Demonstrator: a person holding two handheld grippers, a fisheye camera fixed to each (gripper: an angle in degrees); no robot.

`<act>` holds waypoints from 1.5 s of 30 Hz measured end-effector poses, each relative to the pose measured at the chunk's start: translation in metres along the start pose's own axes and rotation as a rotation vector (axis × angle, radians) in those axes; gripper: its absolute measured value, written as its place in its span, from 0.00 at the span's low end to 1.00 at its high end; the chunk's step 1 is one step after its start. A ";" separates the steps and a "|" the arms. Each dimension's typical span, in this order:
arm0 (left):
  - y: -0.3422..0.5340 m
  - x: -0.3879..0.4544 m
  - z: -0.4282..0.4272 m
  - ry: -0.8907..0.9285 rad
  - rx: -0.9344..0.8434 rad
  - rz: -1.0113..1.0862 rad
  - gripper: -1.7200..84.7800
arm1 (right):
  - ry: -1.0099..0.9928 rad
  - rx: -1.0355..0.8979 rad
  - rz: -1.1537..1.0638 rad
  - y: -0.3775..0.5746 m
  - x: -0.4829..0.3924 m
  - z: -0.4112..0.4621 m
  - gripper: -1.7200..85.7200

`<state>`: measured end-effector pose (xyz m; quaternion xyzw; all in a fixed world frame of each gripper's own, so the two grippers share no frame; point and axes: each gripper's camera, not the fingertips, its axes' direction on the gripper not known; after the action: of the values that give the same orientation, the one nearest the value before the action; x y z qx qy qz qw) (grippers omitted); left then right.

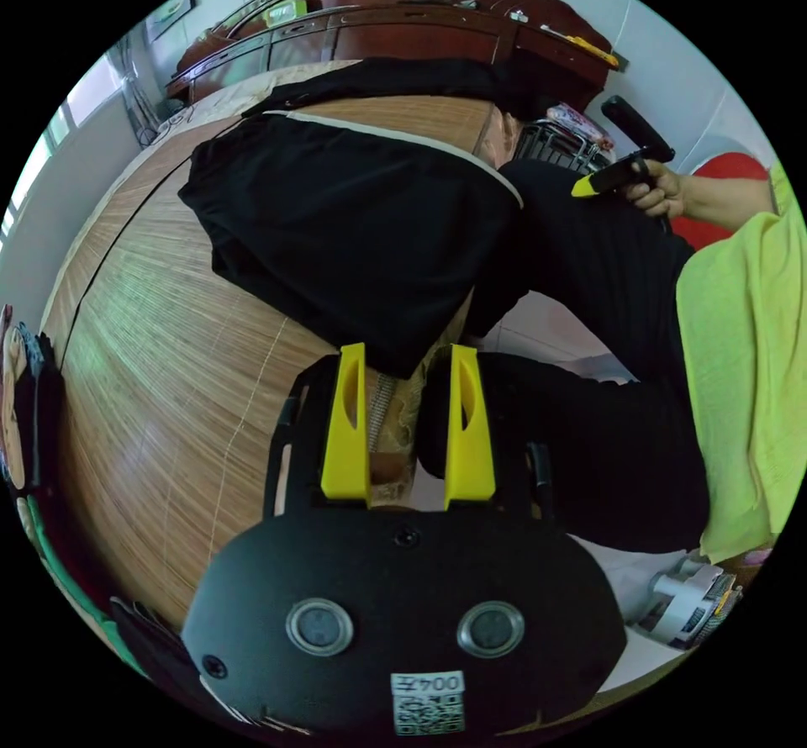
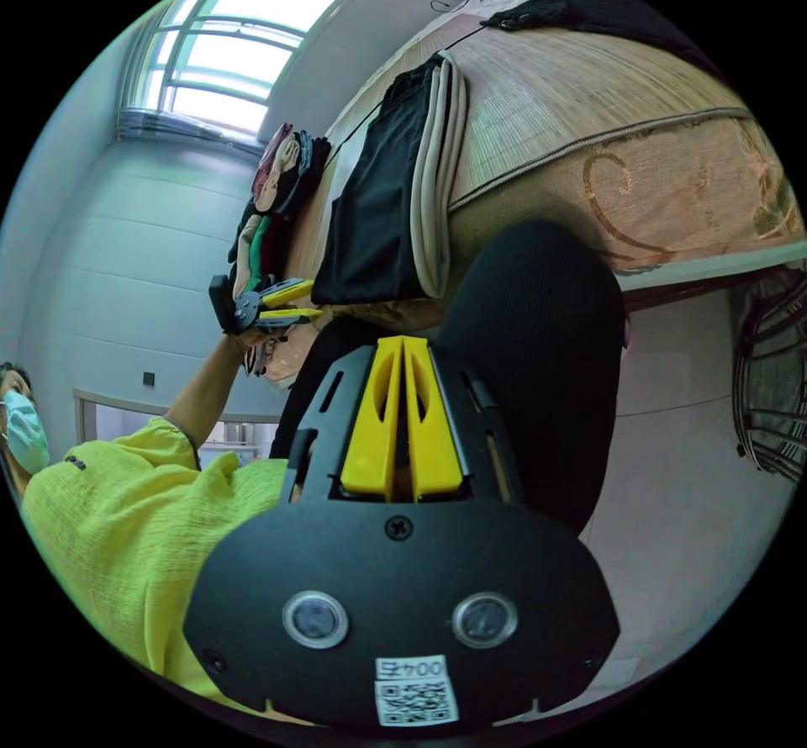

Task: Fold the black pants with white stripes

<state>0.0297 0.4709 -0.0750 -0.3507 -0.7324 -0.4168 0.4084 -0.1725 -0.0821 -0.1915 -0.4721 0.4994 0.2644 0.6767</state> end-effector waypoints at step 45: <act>-0.022 0.011 -0.055 0.094 -0.080 -0.067 0.13 | -0.088 0.008 0.029 0.006 0.043 0.034 0.01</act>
<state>0.0230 0.4142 -0.0545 -0.3221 -0.7065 -0.4752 0.4138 -0.1475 -0.0543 -0.2314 -0.4499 0.4768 0.2925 0.6962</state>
